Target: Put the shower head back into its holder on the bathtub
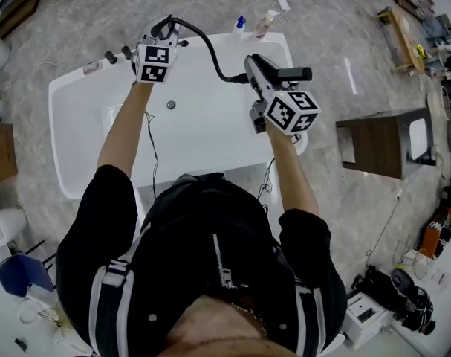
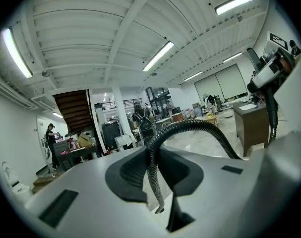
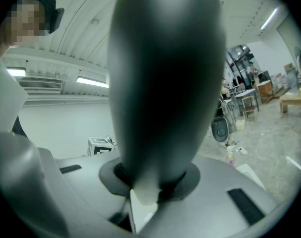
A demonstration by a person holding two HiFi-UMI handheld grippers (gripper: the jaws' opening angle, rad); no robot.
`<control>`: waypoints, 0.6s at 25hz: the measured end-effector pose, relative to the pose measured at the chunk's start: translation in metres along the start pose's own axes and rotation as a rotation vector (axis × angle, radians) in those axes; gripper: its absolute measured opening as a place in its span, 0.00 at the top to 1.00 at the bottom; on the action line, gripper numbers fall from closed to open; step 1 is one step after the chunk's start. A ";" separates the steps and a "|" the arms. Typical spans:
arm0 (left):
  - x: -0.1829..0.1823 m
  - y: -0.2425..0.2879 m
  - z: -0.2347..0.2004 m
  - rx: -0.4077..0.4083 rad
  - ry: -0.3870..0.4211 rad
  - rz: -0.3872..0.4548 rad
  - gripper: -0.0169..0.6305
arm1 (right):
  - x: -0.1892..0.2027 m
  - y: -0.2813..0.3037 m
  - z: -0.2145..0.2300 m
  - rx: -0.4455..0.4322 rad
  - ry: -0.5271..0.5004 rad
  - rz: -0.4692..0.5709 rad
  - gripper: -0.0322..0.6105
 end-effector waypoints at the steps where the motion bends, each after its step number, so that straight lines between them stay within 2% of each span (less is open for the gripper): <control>1: 0.003 0.001 0.002 0.004 -0.003 -0.003 0.85 | 0.001 -0.002 0.001 0.004 0.003 0.000 0.83; 15: 0.040 0.017 0.017 0.051 -0.044 -0.049 0.85 | 0.009 -0.009 0.013 0.053 0.011 -0.009 0.83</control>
Point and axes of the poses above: the fingertips, and each gripper's own axes: y forward along the fingers, z to its right, x out of its underside, the point moved 1 cm from there along -y, backward along the fingers, and after that the axes turned 4 degrees about y, right-handed, at the moved point
